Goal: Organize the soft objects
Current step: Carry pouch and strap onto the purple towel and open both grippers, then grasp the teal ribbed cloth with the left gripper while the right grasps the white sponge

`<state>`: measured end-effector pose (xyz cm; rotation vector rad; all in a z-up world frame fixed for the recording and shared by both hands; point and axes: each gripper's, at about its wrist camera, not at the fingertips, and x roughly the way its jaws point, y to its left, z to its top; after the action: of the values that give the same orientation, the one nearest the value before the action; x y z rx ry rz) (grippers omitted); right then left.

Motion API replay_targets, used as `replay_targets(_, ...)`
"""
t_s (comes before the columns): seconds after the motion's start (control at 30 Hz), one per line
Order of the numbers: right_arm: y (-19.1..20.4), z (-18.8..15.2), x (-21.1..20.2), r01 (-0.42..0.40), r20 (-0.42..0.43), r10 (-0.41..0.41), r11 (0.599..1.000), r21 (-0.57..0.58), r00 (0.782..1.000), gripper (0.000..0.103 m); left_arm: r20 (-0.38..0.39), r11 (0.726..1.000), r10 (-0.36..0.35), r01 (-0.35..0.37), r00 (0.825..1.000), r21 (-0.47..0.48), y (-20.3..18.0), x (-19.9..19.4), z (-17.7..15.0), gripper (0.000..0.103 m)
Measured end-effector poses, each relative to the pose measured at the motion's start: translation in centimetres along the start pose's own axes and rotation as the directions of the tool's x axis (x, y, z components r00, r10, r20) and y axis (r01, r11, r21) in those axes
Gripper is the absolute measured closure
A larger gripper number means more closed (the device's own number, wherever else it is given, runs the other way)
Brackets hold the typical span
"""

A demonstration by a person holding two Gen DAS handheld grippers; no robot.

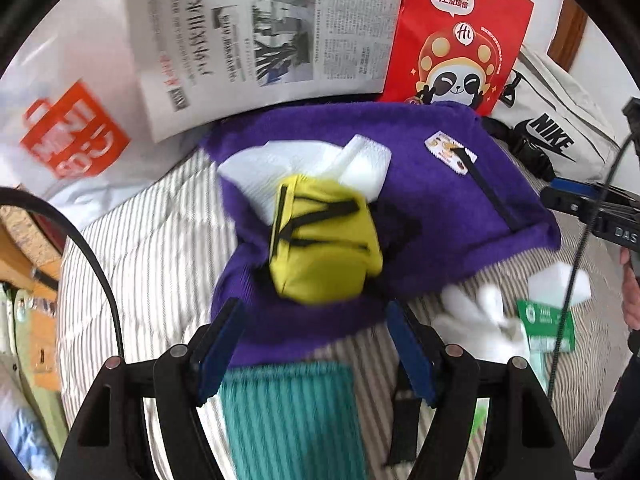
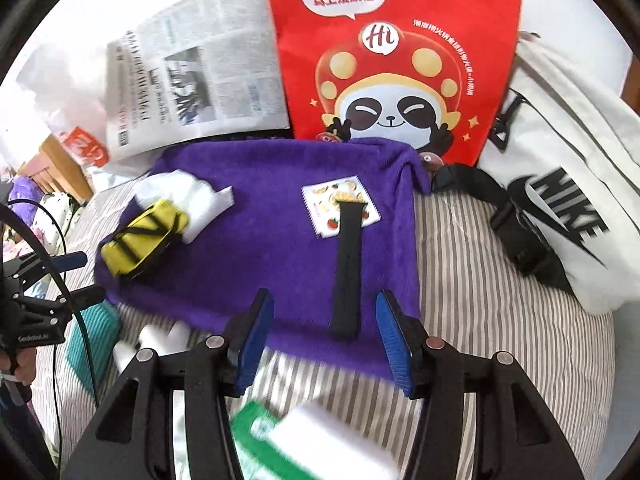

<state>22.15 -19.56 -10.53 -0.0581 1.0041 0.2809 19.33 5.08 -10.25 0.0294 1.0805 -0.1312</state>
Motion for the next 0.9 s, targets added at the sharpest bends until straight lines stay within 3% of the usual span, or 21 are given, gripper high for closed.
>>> replay_targets(0.3, 2.3, -4.7, -3.8, -0.051, 0.023, 0.051, 0.999, -0.009, 0.998, 0.050, -0.040, 0.998, -0.004, 0.002, 0.999, -0.059, 1.3, -0.7, -5.9, 0.027)
replay_targets(0.33, 2.6, -5.1, -4.0, -0.059, 0.022, 0.059, 0.998, -0.010, 0.998, 0.050, -0.049, 0.998, -0.003, 0.000, 0.999, -0.060, 1.3, -0.4, -6.5, 0.019)
replay_targets(0.4, 3.1, -5.9, -4.2, -0.070, 0.016, 0.070, 0.998, -0.009, 0.997, 0.050, -0.054, 0.998, 0.023, -0.026, 0.998, -0.058, 1.3, 0.1, -7.5, 0.016)
replay_targets(0.57, 3.3, -7.0, -4.0, -0.081, -0.005, 0.081, 0.997, 0.000, 0.997, 0.050, -0.031, 0.995, 0.084, -0.085, 0.996, -0.044, 0.8, 0.7, -8.6, 0.013)
replay_targets(0.77, 2.3, -7.7, -3.6, -0.075, -0.018, 0.076, 0.997, 0.031, 0.997, 0.050, -0.044, 0.994, 0.061, -0.065, 0.997, -0.086, 1.4, 1.7, -9.7, 0.012)
replay_targets(0.83, 1.8, -7.8, -3.7, -0.068, -0.018, 0.068, 0.997, 0.042, 0.997, 0.050, -0.037, 0.994, 0.067, -0.070, 0.997, -0.082, 1.4, 1.7, -9.9, 0.000)
replay_targets(0.9, 1.1, -7.9, -4.0, -0.064, -0.009, 0.065, 0.997, 0.053, 0.998, 0.050, -0.033, 0.994, 0.074, -0.077, 0.997, -0.076, 1.2, 1.9, -10.2, 0.000)
